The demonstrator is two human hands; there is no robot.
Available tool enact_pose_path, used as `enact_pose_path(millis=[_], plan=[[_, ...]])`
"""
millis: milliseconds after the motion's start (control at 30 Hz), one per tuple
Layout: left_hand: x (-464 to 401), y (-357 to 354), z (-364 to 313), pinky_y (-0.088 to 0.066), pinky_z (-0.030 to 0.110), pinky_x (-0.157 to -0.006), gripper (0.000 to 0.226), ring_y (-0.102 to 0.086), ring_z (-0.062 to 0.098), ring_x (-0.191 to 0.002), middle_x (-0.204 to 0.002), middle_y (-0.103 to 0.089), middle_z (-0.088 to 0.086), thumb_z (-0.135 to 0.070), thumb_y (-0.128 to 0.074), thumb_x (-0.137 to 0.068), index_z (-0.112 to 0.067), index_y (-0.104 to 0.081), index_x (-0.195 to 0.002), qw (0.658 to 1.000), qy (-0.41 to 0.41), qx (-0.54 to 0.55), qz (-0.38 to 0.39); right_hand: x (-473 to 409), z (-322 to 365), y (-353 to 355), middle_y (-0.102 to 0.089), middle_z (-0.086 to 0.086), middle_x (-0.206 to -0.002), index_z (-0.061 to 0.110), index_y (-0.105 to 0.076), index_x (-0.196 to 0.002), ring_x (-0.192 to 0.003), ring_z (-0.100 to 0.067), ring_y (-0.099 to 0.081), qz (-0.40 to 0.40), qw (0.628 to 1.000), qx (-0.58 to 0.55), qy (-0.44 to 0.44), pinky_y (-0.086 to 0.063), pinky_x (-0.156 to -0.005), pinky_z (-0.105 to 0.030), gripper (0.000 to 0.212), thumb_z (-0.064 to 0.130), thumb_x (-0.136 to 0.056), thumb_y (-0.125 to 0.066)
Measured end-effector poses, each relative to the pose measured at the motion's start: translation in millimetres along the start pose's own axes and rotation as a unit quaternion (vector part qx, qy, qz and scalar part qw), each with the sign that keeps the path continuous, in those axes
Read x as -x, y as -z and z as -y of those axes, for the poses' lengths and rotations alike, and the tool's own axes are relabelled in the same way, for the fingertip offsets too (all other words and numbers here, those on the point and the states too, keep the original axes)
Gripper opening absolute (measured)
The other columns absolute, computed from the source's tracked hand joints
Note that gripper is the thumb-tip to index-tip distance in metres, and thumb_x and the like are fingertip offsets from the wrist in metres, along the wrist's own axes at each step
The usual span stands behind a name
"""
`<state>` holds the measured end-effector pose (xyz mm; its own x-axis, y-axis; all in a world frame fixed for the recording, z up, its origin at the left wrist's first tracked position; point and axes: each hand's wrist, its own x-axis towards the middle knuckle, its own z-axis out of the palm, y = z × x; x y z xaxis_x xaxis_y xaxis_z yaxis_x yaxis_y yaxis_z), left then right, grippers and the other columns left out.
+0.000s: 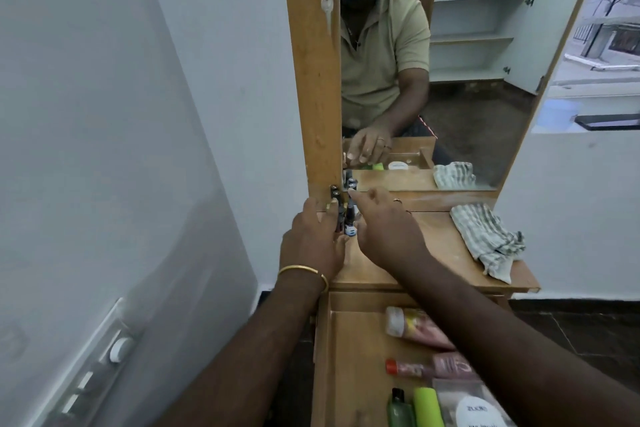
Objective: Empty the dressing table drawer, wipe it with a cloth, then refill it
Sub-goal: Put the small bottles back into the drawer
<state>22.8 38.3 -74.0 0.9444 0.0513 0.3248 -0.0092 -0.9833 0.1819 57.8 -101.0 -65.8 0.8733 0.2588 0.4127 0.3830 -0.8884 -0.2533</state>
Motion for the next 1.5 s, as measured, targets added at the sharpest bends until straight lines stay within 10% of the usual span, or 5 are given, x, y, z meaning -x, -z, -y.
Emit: enact_pose_path(millis=[600, 1500], plan=[[36, 4, 4, -0.048, 0.032, -0.084, 0.026, -0.059, 0.02, -0.1, -0.112, -0.067, -0.002, -0.033, -0.058, -0.091, -0.024, -0.063, -0.115, 0.991, -0.076, 0.092, -0.055, 44, -1, 9, -0.065, 0.004, -0.095, 0.024, -0.063, -0.098, -0.086, -0.016, -0.06, -0.027, 0.991, -0.13, -0.015, -0.049, -0.069, -0.033, 0.011, 0.025, -0.087, -0.067], [180, 11, -10, -0.048, 0.043, -0.097, 0.029, -0.046, 0.029, -0.114, -0.123, -0.054, 0.008, -0.025, -0.074, -0.081, -0.014, -0.071, -0.108, 0.958, -0.063, -0.091, 0.266, 202, 35, -8, -0.064, 0.01, -0.08, 0.025, -0.062, -0.076, -0.067, -0.002, -0.058, 0.262, 0.937, -0.208, -0.098, -0.047, -0.059, -0.017, 0.016, 0.013, -0.076, -0.073]])
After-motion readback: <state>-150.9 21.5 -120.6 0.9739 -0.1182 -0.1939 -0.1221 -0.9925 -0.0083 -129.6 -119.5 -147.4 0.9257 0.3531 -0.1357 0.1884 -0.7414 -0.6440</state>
